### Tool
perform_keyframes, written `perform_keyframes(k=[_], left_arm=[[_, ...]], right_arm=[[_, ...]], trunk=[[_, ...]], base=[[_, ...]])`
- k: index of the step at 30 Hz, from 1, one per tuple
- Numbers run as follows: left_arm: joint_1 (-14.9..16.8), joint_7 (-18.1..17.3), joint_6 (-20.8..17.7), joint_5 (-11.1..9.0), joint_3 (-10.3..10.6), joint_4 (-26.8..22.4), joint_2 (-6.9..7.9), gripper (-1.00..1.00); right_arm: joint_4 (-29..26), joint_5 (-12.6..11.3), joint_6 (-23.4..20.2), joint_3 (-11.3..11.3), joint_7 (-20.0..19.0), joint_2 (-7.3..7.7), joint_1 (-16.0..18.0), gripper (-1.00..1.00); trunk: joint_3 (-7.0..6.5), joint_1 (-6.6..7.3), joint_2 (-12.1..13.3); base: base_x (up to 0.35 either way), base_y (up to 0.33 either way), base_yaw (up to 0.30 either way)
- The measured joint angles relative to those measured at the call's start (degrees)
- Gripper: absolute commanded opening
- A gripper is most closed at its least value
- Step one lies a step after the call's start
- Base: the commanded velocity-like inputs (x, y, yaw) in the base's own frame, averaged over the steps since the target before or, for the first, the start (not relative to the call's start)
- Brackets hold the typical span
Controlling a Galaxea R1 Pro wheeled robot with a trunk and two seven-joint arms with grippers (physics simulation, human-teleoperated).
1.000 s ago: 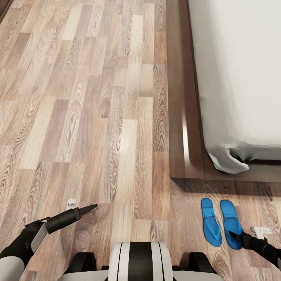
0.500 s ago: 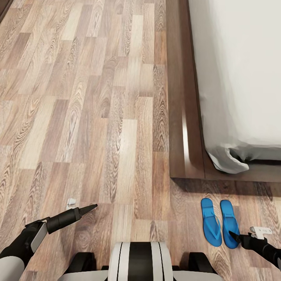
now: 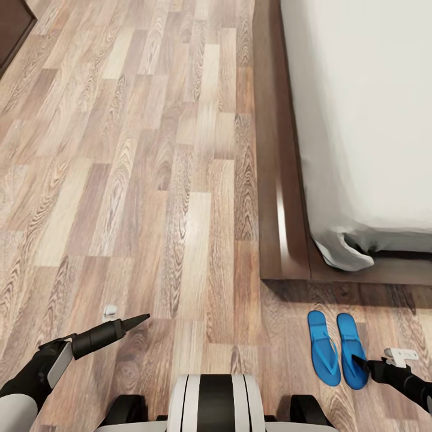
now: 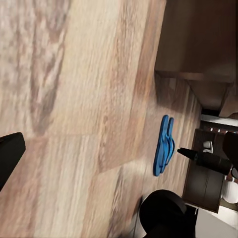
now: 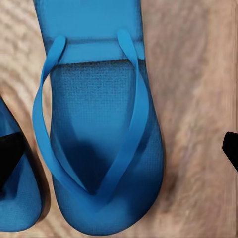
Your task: In the bedroom, move the book from the bed onto either nightstand, and place the two sandals side by side next to the bed.
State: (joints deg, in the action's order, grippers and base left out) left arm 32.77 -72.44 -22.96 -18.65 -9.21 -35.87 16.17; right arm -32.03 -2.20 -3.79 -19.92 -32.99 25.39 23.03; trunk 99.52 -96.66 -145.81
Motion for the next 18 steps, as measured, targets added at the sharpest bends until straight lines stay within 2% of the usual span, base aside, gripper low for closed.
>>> perform_keyframes(k=[18], left_arm=[[0.0, 0.2, 0.0, 0.0, 0.3, 0.1, -0.09, 1.00]], right_arm=[[-0.1, -0.2, -0.7, -0.2, -0.3, 0.05, 0.0, 1.00]], trunk=[[-3.99, 0.46, 0.2]], base=[[0.000, 0.000, 0.000]])
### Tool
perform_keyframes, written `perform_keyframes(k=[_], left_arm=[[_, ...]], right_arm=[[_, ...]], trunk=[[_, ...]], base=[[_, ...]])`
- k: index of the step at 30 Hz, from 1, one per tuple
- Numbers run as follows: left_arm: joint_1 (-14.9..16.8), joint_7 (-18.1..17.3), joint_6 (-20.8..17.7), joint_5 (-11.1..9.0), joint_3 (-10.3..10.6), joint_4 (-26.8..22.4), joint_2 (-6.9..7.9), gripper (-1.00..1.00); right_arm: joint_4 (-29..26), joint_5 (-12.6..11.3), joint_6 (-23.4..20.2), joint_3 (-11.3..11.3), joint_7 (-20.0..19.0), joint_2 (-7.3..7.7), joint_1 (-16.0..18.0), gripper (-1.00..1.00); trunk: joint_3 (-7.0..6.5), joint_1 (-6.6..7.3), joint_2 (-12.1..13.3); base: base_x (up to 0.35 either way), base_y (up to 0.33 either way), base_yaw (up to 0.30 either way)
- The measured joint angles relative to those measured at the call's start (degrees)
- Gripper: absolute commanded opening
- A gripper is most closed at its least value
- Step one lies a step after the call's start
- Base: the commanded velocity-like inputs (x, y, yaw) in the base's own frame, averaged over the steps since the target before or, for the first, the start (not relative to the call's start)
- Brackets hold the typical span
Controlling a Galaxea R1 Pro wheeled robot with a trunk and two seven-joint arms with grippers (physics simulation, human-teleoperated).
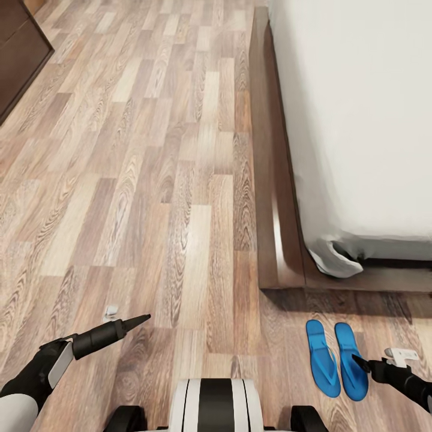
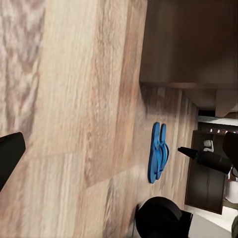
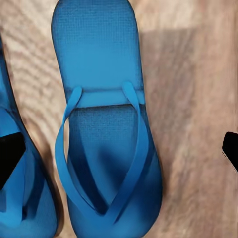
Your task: In the bedroom, move the book from the bed onto either nightstand, and place the two sandals side by side next to the bed.
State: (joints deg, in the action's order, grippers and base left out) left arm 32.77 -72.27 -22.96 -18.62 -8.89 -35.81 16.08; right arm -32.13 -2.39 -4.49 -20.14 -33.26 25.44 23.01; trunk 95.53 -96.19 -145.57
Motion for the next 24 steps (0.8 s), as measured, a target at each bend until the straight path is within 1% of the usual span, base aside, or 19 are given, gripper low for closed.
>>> perform_keyframes(k=[2, 3, 5, 6, 7, 9, 10, 12, 15, 16, 17, 18, 20, 21, 24], left_arm=[[0.0, 0.0, 0.0, 0.0, 0.0, 0.0, -0.33, 1.00], [0.0, 0.1, 0.0, 0.1, 0.0, 0.0, -0.71, 1.00], [-0.1, 0.1, 0.0, 0.1, 0.0, 0.1, -0.92, 1.00], [-0.2, 0.1, 0.0, 0.1, 0.0, 0.1, -1.00, 1.00], [-0.5, 0.1, 0.1, 0.1, 0.0, 0.4, -1.04, 1.00], [-0.6, 0.0, 0.3, 0.1, 0.0, 2.1, -0.83, 1.00], [-0.7, 0.0, 0.6, 0.1, -0.1, 2.8, -0.77, 1.00], [-0.9, 0.0, 2.4, 0.1, -0.1, 6.6, -0.57, 1.00], [-1.1, 0.0, 8.6, 0.0, 0.0, 15.2, -0.47, 1.00], [-1.1, 0.0, 12.6, 0.2, 0.0, 20.0, -0.54, 1.00], [-1.1, 0.1, 15.4, 0.3, -0.2, 22.7, -0.61, 1.00], [-1.2, 0.1, 20.9, -0.3, 0.7, 27.1, -0.64, 1.00], [-1.2, 0.1, 21.7, -0.4, 0.5, 28.2, -0.70, 1.00], [-1.2, 0.1, 22.2, -0.4, 0.7, 29.1, -0.98, 1.00], [-1.2, 0.1, 22.3, -0.4, 0.6, 29.6, -1.12, 1.00]], right_arm=[[0.0, -0.3, -0.1, -0.2, -0.2, 0.09, 0.0, 1.00], [0.0, -1.2, -0.2, -0.2, -1.0, 0.23, 0.0, 1.00], [0.1, -3.1, -0.4, -0.3, -3.1, 0.36, 0.0, 1.00], [0.4, -4.9, -0.9, -0.3, -5.2, 0.42, 0.0, 1.00], [0.9, -8.8, -3.0, -0.3, -12.9, 0.52, 0.0, 1.00], [2.0, -10.4, -5.6, -0.3, -19.7, 0.55, 0.0, 1.00], [2.6, -10.6, -6.3, -0.3, -21.1, 0.56, 0.0, 1.00], [6.7, -11.1, -8.2, -0.3, -25.0, 0.57, 0.0, 1.00], [13.3, -11.4, -9.2, -0.3, -27.1, 0.57, 0.0, 1.00], [15.0, -11.3, -9.2, -0.3, -27.5, 0.56, 0.0, 1.00], [15.7, -11.3, -9.2, -0.4, -27.6, 0.56, 0.0, 1.00], [16.8, -11.2, -9.0, -0.4, -27.8, 0.52, 0.0, 1.00], [17.0, -11.2, -8.8, -0.4, -27.8, 0.50, 0.0, 1.00], [17.8, -11.2, -7.3, -0.4, -27.6, 0.46, 0.0, 1.00], [18.0, -11.2, -6.3, -0.4, -27.3, 0.44, 0.0, 1.00]], trunk=[[-0.44, 0.05, 0.0], [-0.66, 0.08, 0.0], [-1.11, 0.13, 0.1], [-1.33, 0.15, 0.1], [-1.55, 0.18, 0.1], [-1.99, 0.23, 0.1], [-2.21, 0.26, 0.1], [-2.65, 0.31, 0.2], [-3.32, 0.38, 0.2], [-3.54, 0.41, 0.2], [-3.76, 0.44, 0.2], [-3.98, 0.46, 0.2], [-4.43, 0.52, 0.3], [-4.65, 0.54, 0.3], [-5.32, 0.62, 0.3]], base=[[0.000, 0.000, 0.000], [0.000, 0.000, 0.000], [0.000, 0.000, 0.000], [0.000, 0.000, 0.000], [0.000, 0.000, 0.000], [0.000, 0.000, 0.000], [0.000, 0.000, 0.000], [0.000, 0.000, 0.000], [0.000, 0.000, 0.000], [0.000, 0.000, 0.000], [0.000, 0.000, 0.000], [0.000, 0.000, 0.000], [0.000, 0.000, 0.000], [0.000, 0.000, 0.000], [0.000, 0.000, 0.000]])
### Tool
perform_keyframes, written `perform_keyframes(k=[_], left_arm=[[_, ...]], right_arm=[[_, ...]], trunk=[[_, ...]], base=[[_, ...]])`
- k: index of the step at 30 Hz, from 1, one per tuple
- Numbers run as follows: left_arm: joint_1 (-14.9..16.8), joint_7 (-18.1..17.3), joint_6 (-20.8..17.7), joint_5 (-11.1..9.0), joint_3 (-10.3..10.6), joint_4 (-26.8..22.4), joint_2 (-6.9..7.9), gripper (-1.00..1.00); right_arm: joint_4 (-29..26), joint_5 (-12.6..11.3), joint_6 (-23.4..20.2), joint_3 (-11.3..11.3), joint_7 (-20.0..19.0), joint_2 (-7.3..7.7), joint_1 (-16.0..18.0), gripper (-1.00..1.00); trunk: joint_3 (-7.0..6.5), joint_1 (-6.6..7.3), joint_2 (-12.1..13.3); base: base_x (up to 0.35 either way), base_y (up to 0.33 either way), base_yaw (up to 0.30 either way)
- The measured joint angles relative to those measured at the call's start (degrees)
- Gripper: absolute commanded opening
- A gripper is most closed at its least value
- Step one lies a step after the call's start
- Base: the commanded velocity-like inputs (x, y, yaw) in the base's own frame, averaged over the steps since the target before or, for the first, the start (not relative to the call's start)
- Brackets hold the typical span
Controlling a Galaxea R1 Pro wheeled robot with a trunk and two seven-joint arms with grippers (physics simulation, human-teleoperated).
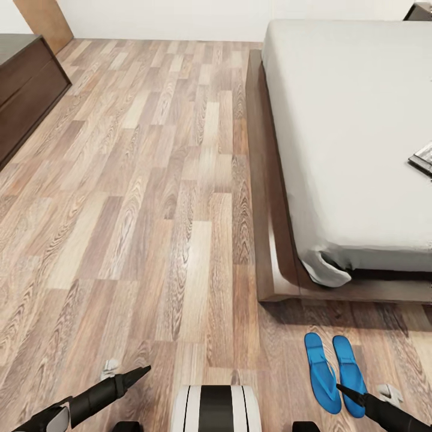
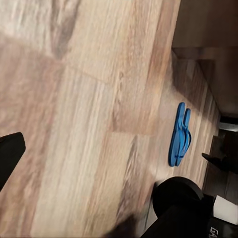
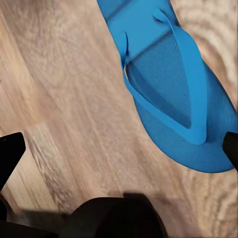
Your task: In the bedroom, move the book from the bed onto either nightstand, and place the two sandals side by side next to the bed.
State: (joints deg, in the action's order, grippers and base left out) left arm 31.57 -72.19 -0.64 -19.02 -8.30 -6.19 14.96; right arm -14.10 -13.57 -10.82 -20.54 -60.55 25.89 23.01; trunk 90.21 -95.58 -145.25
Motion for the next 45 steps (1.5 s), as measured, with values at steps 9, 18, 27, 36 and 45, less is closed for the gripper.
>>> perform_keyframes(k=[9, 18, 27, 36, 45], left_arm=[[0.0, -0.1, 0.0, 0.0, -0.1, 0.0, 0.19, 1.00], [0.0, -0.1, 0.0, 0.0, -0.2, -0.1, 0.31, 1.00], [0.0, -0.3, 0.0, 0.0, -0.2, -0.1, 0.30, 1.00], [0.0, -0.2, 0.1, 0.0, -0.1, -0.1, 0.25, 1.00], [0.0, 3.2, 0.1, 0.1, 0.0, -0.1, -0.40, 1.00]], right_arm=[[0.0, 0.0, 0.1, 0.0, 0.1, -0.03, 0.0, 1.00], [0.1, 0.0, 0.2, 0.0, 0.1, -0.17, 0.0, 1.00], [0.1, 0.0, 0.2, 0.0, 0.1, -0.34, 0.0, 1.00], [0.5, 0.1, 0.2, 0.0, 0.1, -0.43, 0.0, 1.00], [2.0, 2.6, 3.2, 0.2, 0.4, -0.58, 0.0, 1.00]], trunk=[[-2.00, 0.23, 0.1], [-3.99, 0.46, 0.2], [-5.99, 0.70, 0.4], [-7.98, 0.93, 0.5], [-9.97, 1.16, 0.6]], base=[[0.000, 0.000, 0.000], [0.000, 0.000, 0.000], [0.000, 0.000, 0.000], [0.000, 0.000, 0.000], [0.000, 0.000, 0.000]])
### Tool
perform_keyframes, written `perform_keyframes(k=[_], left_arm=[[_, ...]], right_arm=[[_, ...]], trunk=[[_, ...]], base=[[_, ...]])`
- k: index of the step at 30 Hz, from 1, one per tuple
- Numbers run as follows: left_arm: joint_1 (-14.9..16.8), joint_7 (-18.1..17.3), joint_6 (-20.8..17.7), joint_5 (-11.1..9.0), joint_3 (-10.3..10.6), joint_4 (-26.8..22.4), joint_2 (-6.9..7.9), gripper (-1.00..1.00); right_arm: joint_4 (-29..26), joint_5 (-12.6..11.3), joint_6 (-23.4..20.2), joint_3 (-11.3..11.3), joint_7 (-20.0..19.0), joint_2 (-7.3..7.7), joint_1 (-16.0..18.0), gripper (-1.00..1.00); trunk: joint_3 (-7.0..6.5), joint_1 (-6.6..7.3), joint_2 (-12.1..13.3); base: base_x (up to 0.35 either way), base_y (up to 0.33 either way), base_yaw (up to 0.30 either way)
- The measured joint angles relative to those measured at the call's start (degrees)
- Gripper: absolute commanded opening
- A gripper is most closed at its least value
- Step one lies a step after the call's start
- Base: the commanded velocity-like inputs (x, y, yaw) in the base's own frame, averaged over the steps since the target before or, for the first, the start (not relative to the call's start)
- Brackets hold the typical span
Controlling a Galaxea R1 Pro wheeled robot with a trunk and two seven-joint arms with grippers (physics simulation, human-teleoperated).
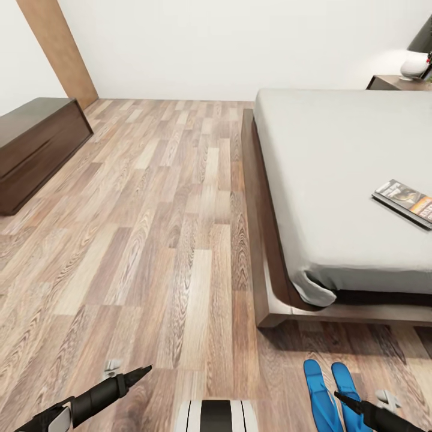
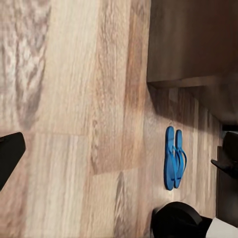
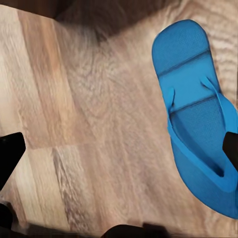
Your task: In the bedroom, move the book from the bed onto either nightstand, and place the two sandals side by side next to the bed.
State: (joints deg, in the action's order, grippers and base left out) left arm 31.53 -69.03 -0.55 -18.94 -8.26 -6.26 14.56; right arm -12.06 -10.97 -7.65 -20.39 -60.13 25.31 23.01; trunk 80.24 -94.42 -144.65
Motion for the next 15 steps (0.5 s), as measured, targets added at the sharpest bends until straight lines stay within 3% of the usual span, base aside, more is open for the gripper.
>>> perform_keyframes(k=[5, 15], left_arm=[[0.0, 5.2, 0.3, 0.1, 0.1, 0.0, -1.94, 1.00], [0.0, 13.5, 2.0, 2.0, 0.6, 0.1, -4.11, 1.00]], right_arm=[[2.6, 2.3, 6.3, -0.2, 1.9, -0.48, 0.0, 1.00], [3.2, 2.8, 7.9, -0.1, 8.0, -2.29, 0.0, 1.00]], trunk=[[-1.11, 0.13, 0.1], [-3.33, 0.39, 0.2]], base=[[0.000, 0.000, 0.000], [0.000, 0.000, 0.000]])
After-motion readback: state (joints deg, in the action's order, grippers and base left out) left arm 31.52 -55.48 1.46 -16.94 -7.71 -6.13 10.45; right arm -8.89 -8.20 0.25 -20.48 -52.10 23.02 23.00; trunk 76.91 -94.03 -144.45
